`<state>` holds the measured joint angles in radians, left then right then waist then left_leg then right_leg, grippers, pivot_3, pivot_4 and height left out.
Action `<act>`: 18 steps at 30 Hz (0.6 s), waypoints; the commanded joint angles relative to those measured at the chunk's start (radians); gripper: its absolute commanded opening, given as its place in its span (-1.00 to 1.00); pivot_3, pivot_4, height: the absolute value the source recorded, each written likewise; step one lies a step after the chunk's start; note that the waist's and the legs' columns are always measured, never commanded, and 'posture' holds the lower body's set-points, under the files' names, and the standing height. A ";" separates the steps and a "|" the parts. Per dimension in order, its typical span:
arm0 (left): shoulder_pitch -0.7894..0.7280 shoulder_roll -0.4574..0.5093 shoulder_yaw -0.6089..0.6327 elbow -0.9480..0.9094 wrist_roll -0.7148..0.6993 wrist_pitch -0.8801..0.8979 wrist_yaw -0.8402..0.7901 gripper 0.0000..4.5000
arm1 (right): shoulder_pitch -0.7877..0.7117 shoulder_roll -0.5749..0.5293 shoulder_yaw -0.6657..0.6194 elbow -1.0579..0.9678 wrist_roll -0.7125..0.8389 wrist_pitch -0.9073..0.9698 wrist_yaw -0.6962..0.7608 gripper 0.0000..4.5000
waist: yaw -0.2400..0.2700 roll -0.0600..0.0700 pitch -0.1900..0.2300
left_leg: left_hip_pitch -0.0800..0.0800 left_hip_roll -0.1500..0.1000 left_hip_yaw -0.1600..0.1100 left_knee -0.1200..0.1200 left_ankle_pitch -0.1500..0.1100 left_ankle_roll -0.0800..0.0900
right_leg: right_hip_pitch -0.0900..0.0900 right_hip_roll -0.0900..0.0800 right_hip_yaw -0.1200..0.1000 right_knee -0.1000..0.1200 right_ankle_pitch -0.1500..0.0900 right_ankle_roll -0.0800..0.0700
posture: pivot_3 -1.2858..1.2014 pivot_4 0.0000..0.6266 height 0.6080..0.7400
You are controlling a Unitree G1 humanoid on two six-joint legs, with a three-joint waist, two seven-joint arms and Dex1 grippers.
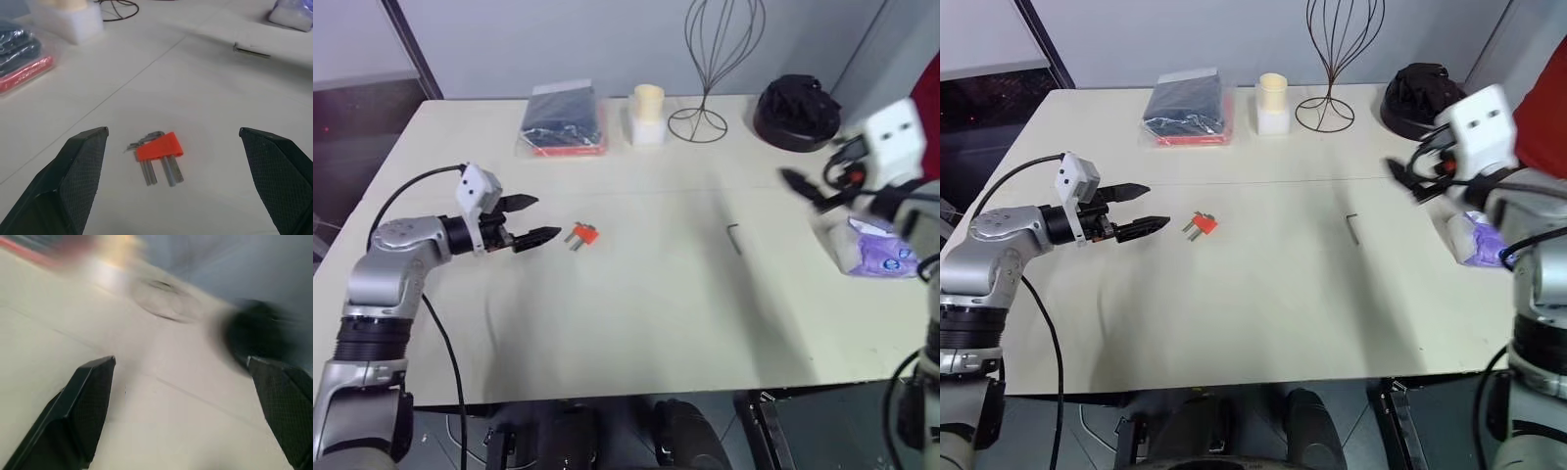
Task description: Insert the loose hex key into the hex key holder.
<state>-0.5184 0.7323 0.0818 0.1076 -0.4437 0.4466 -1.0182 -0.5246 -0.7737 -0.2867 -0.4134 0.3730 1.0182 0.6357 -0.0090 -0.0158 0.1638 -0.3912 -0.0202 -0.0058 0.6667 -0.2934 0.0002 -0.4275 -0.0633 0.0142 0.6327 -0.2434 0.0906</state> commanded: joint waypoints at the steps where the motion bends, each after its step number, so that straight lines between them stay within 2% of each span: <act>1: -0.005 0.000 0.024 -0.024 0.001 -0.021 0.007 1.00 | 0.040 0.030 0.006 -0.080 0.121 0.003 0.072 0.99 | 0.005 0.000 0.000 | 0.000 0.000 0.000 0.000 0.000 0.000 | 0.000 0.000 0.000 0.000 0.000 0.000 | 0.03 -0.52 1.00; 3: 0.003 -0.001 0.022 -0.028 0.005 -0.027 0.008 1.00 | 0.063 0.040 0.055 -0.079 0.130 -0.025 0.089 0.99 | 0.006 0.000 0.000 | 0.000 -0.001 0.000 0.001 0.000 0.000 | 0.000 -0.001 0.000 0.000 0.000 0.000 | 0.03 -0.52 1.00; 10: -0.022 0.046 0.022 0.051 0.021 -0.049 -0.067 1.00 | -0.006 0.131 0.251 0.056 0.060 -0.155 0.055 0.99 | -0.007 0.000 0.000 | 0.000 0.000 0.000 0.001 0.000 0.000 | -0.001 0.000 0.000 0.001 0.000 0.000 | 0.03 -0.52 1.00; 16: -0.056 0.135 0.005 0.124 0.047 -0.071 -0.188 1.00 | -0.082 0.307 0.476 0.287 -0.082 -0.344 0.036 0.99 | -0.009 0.000 0.000 | 0.000 0.000 0.001 0.000 0.000 -0.001 | -0.002 0.001 0.000 0.002 0.000 0.000 | 0.03 -0.52 1.00; 18: -0.063 0.167 0.005 0.143 0.058 -0.078 -0.223 1.00 | -0.126 0.399 0.547 0.423 -0.142 -0.431 0.018 0.99 | -0.009 0.000 0.000 | 0.000 -0.001 0.001 0.000 0.000 -0.001 | -0.002 0.001 -0.001 0.002 0.000 0.000 | 0.03 -0.52 1.00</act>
<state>-0.5584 0.8736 0.0753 0.2495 -0.3947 0.3869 -1.2116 -0.6070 -0.4116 0.2296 -0.0475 0.2742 0.6656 0.6684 -0.0180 -0.0158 0.1639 -0.3911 -0.0211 -0.0046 0.6669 -0.2930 -0.0005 -0.4295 -0.0619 0.0133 0.6345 -0.2433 0.0908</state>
